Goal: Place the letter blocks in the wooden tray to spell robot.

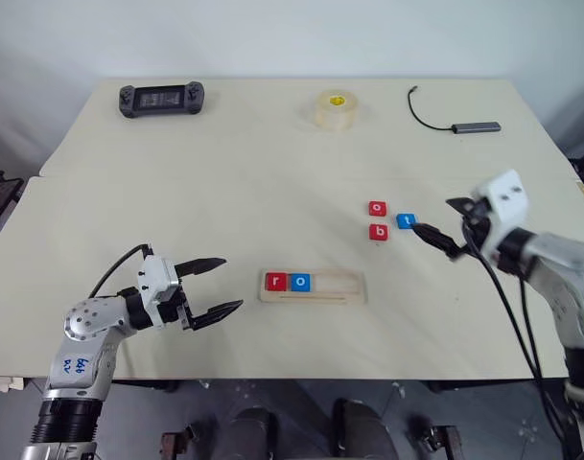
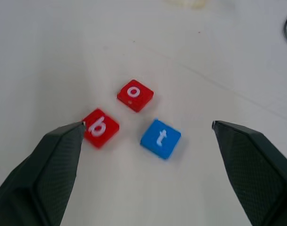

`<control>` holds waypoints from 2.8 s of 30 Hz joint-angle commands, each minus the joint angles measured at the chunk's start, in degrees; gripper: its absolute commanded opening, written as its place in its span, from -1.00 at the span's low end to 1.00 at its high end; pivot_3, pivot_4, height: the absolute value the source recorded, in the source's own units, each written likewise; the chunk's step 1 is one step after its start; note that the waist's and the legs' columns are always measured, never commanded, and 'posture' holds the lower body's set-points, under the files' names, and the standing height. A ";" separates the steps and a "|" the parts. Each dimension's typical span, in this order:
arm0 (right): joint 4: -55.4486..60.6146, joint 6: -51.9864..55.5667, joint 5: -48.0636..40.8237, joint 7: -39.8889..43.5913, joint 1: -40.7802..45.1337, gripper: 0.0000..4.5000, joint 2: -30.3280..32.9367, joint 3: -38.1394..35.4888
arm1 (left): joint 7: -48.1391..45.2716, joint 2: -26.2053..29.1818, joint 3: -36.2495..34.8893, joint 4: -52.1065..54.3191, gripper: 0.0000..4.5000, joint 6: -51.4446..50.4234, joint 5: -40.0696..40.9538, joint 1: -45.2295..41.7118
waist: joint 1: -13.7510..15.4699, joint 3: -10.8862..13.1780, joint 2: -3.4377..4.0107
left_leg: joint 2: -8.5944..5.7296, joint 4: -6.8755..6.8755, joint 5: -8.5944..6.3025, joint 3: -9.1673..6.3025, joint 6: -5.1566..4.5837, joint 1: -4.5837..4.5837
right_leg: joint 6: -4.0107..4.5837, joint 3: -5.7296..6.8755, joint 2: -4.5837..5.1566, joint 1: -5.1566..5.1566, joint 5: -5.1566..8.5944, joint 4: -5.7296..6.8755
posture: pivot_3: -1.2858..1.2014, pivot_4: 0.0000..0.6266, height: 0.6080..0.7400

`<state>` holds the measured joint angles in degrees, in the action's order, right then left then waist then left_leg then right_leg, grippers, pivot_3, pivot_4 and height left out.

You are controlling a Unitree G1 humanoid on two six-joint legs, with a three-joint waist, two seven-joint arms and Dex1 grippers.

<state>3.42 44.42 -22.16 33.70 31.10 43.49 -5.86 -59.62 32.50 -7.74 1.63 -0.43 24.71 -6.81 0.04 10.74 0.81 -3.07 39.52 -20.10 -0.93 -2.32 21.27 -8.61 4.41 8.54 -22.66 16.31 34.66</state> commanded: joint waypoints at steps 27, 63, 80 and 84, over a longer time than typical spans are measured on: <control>-5.93 20.94 3.38 -6.95 14.21 1.00 -9.71 3.95 | 4.31 -0.63 -0.60 4.57 0.99 1.73 0.05 2.02 | -0.20 0.00 0.01 | -0.09 -0.15 -0.03 0.05 -0.05 0.05 | 0.00 0.02 -0.01 -0.10 0.00 -0.02 | 0.03 -0.52 1.00; 2.51 30.86 7.36 -26.92 8.53 0.29 -27.44 -2.50 | 3.54 -0.34 0.87 5.82 1.00 1.53 0.09 0.94 | -0.37 -0.01 0.01 | -0.14 -0.27 -0.02 0.08 -0.04 0.02 | 0.01 -0.05 -0.03 -0.26 0.01 0.19 | 0.03 -0.52 1.00; 20.38 46.99 5.14 -22.88 -0.47 -0.35 -18.30 -9.00 | -1.74 -1.54 5.14 -1.51 1.00 1.35 0.10 -6.29 | -0.05 -0.01 0.00 | -0.17 -0.37 -0.02 0.01 -0.07 0.04 | 0.01 -0.02 -0.03 -0.29 0.01 0.17 | 0.03 -0.52 1.00; 27.14 48.08 4.06 -23.92 -5.79 -0.35 -19.49 -10.73 | -3.28 -1.91 5.90 -3.35 1.00 1.51 0.11 -7.74 | -0.14 -0.02 0.00 | -0.17 -0.37 -0.02 0.08 -0.07 0.03 | 0.01 -0.06 -0.02 -0.27 0.01 0.14 | 0.03 -0.52 1.00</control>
<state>27.61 91.42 -17.25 10.31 26.40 24.27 -15.58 -62.05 30.60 -1.79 -1.46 0.40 24.43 -14.34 -0.10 10.72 0.81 -3.24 39.15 -20.12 -0.85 -2.39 21.29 -8.60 4.35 8.52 -22.93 16.32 34.79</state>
